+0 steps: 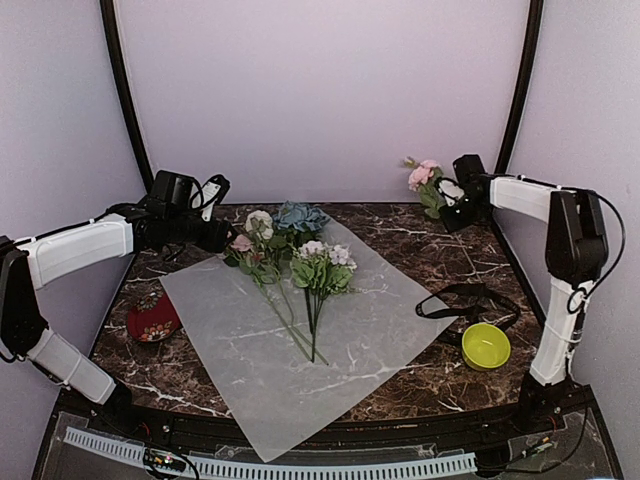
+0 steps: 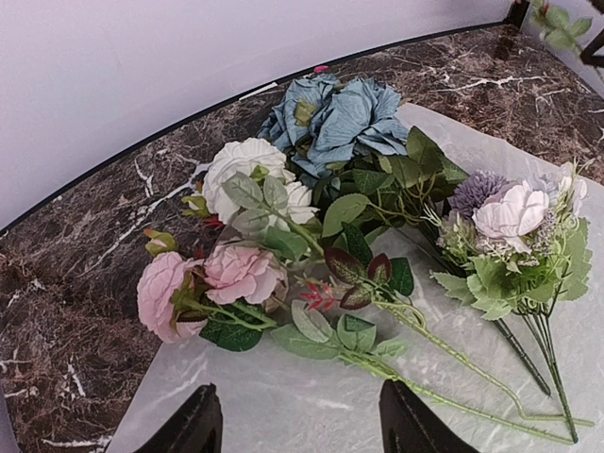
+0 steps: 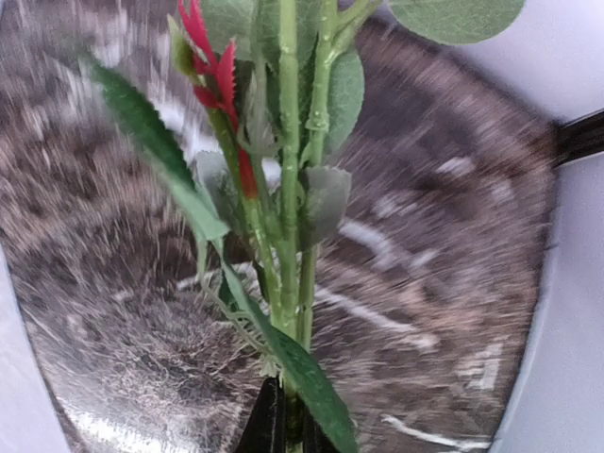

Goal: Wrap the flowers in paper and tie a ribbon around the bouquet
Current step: Pick up the fake flower from the center of the board.

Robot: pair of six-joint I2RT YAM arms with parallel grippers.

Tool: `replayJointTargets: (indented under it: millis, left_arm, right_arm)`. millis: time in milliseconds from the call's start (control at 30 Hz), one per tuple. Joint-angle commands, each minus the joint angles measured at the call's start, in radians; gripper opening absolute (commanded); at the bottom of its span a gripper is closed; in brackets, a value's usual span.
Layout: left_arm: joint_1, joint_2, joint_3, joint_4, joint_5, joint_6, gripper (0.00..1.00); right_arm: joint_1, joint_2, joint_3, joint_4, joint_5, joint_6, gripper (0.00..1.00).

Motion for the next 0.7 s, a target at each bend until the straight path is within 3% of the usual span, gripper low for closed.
replayJointTargets:
  millis: [0, 233, 400, 467, 567, 667]
  left_arm:
    - [0.0, -0.009, -0.002, -0.014, 0.004, 0.011, 0.59]
    - [-0.001, -0.008, 0.0, -0.016, 0.005, 0.009, 0.59]
    - [-0.001, -0.012, 0.0, -0.017, 0.005, 0.012, 0.59]
    - [-0.002, -0.012, 0.002, -0.019, 0.009, 0.012, 0.6]
    - [-0.001, -0.013, 0.004, -0.018, 0.011, 0.009, 0.61]
    - [-0.002, -0.015, 0.003, -0.016, 0.011, 0.008, 0.61]
  right_arm:
    - [0.015, -0.243, -0.119, 0.348, 0.089, 0.006, 0.0]
    - [0.023, -0.6, -0.431, 0.842, 0.189, 0.069, 0.0]
    - [0.028, -0.801, -0.61, 1.154, 0.116, 0.15, 0.0]
    - [0.035, -0.84, -0.578, 1.128, 0.009, 0.243, 0.0]
    - [0.08, -0.826, -0.464, 0.941, -0.14, 0.437, 0.0]
    - [0.234, -0.77, -0.416, 0.916, -0.224, 0.637, 0.0]
